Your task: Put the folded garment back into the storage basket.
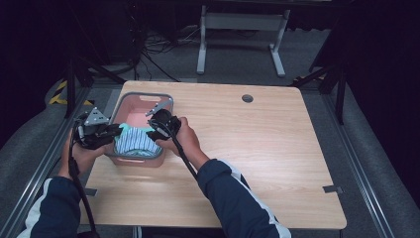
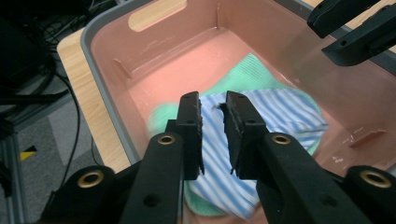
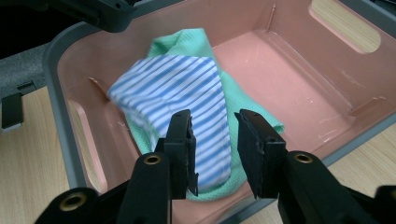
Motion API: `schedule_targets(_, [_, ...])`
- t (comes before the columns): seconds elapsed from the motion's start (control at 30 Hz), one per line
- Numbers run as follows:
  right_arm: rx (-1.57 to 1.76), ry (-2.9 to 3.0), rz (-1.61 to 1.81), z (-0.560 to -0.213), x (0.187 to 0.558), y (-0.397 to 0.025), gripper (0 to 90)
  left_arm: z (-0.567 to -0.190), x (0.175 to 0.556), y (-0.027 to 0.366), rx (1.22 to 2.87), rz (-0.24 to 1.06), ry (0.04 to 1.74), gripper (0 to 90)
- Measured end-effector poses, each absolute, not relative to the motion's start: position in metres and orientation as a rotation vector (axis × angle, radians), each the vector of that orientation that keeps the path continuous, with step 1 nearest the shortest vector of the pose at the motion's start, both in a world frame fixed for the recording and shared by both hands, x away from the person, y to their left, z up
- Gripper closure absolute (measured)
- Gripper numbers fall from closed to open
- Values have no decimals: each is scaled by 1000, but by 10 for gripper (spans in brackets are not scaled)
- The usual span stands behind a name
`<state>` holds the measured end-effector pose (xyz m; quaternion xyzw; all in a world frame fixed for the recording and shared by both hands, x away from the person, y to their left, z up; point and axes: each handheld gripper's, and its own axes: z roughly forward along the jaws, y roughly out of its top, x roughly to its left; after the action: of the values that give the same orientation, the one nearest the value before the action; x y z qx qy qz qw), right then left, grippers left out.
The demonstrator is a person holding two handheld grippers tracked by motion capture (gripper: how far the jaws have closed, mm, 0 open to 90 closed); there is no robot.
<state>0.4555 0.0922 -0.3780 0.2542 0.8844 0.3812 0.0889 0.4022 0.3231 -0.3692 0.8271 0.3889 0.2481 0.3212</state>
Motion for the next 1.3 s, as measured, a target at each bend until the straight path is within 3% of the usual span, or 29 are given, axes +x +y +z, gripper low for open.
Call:
schedule_targets(0.17, [753,2624,1129,-375,454,89,641,-366,401,317,2178,665,998,718])
schedule_targets(0.7, [703,2567,1102,-357,444,40,486,-358,389,285,2153,659,935,514])
schedule_targets(1.3, [617,2518,981,-355,425,-20,323,-356,367,233,2141,574,799,229])
